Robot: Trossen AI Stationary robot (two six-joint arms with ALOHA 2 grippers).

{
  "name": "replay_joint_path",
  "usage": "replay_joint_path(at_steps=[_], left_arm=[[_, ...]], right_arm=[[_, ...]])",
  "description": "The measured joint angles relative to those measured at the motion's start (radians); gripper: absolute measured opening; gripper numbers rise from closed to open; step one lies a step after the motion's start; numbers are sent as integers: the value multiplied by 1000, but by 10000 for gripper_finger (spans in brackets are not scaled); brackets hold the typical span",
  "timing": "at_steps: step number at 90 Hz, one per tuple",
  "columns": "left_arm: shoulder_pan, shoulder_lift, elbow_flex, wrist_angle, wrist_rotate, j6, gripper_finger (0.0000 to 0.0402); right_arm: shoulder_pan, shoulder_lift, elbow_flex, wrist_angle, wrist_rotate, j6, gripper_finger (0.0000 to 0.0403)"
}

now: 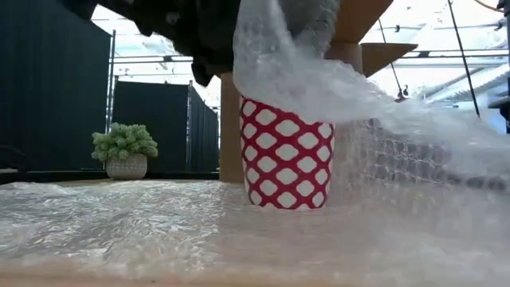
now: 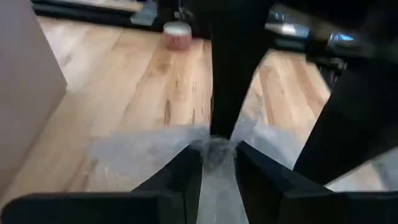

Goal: Wrap mug
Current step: Wrap the red mug with bubble wrap

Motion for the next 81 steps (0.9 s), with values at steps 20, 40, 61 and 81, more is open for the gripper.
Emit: replay_joint_path(at_steps=[20,40,61,81], left_arm=[[1,54,3,10,2,-14,81],[0,62,4,17,3,-14,81],[0,64,2,31,7,-7,81],[-2,64,2,26,12,-3,81]], right_arm=[[1,-18,4,-34,-46,29,219],[16,-98,30,-135,2,74,219],[-7,-119,-15,-169,117,179,219],[-39,-115,-234,145,55,176,219]])
